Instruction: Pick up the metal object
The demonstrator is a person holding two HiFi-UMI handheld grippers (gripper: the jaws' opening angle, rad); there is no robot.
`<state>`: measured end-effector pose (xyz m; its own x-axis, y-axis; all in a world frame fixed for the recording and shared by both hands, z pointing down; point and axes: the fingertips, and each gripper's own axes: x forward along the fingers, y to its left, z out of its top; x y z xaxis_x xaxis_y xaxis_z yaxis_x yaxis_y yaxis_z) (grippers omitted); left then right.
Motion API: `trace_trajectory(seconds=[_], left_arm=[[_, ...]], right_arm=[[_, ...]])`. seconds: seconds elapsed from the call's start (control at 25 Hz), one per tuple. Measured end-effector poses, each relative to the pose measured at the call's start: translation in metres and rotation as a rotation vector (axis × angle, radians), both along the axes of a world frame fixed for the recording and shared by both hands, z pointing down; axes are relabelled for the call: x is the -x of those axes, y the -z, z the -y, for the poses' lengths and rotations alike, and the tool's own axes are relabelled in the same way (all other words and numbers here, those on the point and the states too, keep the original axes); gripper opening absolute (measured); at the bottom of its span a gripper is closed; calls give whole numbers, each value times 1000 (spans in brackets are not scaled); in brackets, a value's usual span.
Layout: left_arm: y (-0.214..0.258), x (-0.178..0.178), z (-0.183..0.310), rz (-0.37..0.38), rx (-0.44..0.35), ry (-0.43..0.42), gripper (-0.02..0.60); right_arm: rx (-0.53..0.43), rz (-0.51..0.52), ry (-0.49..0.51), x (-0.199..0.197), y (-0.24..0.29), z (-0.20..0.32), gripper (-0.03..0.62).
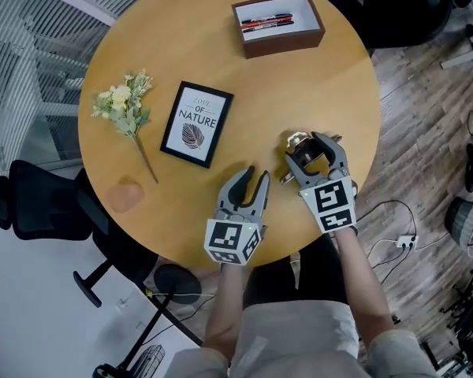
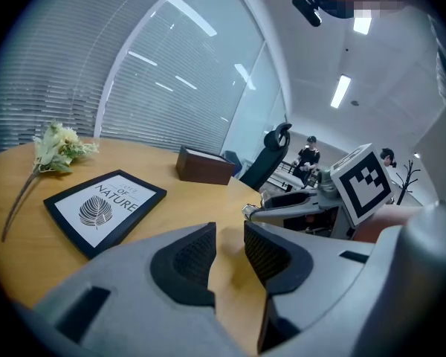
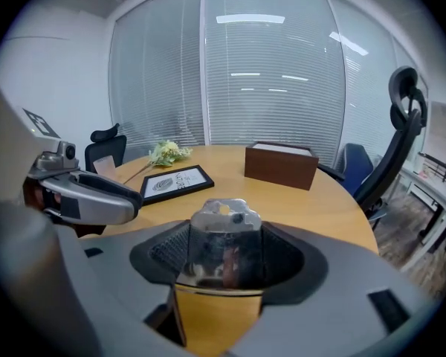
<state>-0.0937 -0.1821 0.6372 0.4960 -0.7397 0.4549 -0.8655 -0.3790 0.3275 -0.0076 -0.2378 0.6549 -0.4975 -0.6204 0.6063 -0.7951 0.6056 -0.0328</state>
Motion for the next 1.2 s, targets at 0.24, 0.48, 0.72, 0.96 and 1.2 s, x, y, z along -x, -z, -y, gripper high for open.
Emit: trace_trajectory(seconds=[0.24,0.48,0.72,0.96,1.2], left_arm=[[18,0,-4,-13,-9,0,114],[37,6,-5,-29,-23,17,114],[61,4,-9,-34,-43,10,114],[81,-5,-17,-32,-64,-13,114],[107,-8,-29,-23,-81,-26,114]], right_arm=[[-12,14,-16,-4,22,-13,282],[-30,9,-35,-9,42,-27,282],[-42,26,-45,-10,63,-43,282],[-71,36,-56,-13,82,-55,281],[-90,59,-84,-18,103,-74,281]])
